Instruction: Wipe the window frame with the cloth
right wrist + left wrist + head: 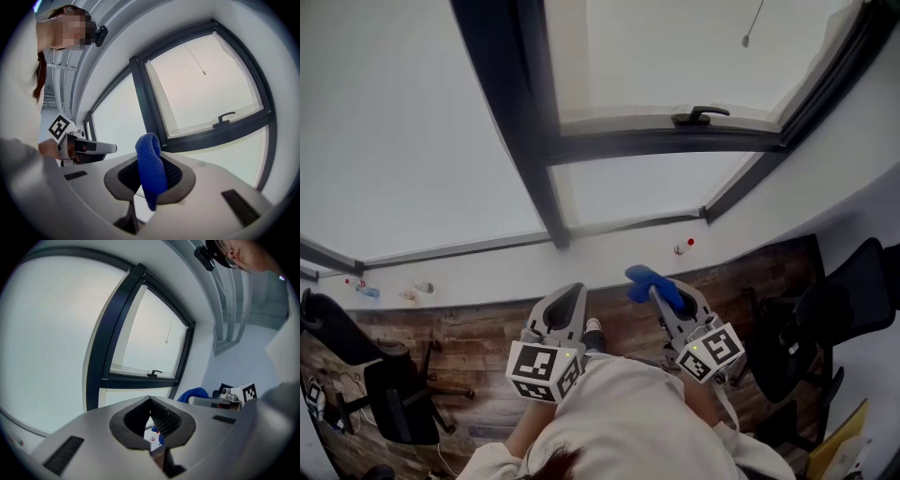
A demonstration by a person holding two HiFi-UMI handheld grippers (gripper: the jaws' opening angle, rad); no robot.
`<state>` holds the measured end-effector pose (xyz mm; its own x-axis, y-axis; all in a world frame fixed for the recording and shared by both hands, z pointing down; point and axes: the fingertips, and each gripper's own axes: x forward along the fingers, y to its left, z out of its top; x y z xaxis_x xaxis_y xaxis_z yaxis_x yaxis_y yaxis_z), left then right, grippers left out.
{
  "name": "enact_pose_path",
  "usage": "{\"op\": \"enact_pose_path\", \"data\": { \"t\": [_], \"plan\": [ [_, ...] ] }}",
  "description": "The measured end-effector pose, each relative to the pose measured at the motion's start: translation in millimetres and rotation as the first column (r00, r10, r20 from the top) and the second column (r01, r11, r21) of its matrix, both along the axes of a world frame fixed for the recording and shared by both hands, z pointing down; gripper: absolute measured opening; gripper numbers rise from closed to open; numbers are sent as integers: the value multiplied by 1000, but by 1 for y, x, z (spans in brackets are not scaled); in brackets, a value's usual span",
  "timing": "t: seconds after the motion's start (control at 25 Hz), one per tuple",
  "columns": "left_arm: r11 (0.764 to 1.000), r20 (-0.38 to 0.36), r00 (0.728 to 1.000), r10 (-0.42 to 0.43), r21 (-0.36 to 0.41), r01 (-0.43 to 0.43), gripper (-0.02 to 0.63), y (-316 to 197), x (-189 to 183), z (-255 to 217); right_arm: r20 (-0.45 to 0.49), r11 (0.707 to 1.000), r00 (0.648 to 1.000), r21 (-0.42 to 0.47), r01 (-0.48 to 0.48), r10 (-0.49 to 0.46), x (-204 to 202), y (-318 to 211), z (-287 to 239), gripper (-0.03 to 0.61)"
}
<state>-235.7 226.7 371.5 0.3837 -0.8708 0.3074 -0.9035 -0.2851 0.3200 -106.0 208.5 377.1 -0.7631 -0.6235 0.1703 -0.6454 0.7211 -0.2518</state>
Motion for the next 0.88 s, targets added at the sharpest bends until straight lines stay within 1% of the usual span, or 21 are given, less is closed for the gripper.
{"op": "enact_pose_path", "data": {
  "t": [0.16,0.28,0.44,0.6,0.76,0.88],
  "plan": [
    [999,-11,999,49,12,-49,5,-36,0,1,-18,1000,1000,-7,-4,4,-15,-23,5,44],
    [999,-18,998,53,3,-53,5,-52,0,3,-31,999,999,-23,-22,21,-13,-39,9,44],
    [1000,-19,1000,16,-19,-16,5,-69,-6,9,-46,999,999,-33,-15,13,-15,-64,14,44],
    [998,-8,999,-43,-49,43,5,-89,-8,16,-48,998,998,-52,28,-31,-14,-92,21,44],
    [996,-8,997,-83,-44,82,5,-110,5,11,-53,995,995,-59,78,-81,-8,-123,21,44],
    [996,8,997,-78,-32,78,5,-123,20,9,-58,993,992,-45,111,-113,-4,-146,18,44]
  ]
}}
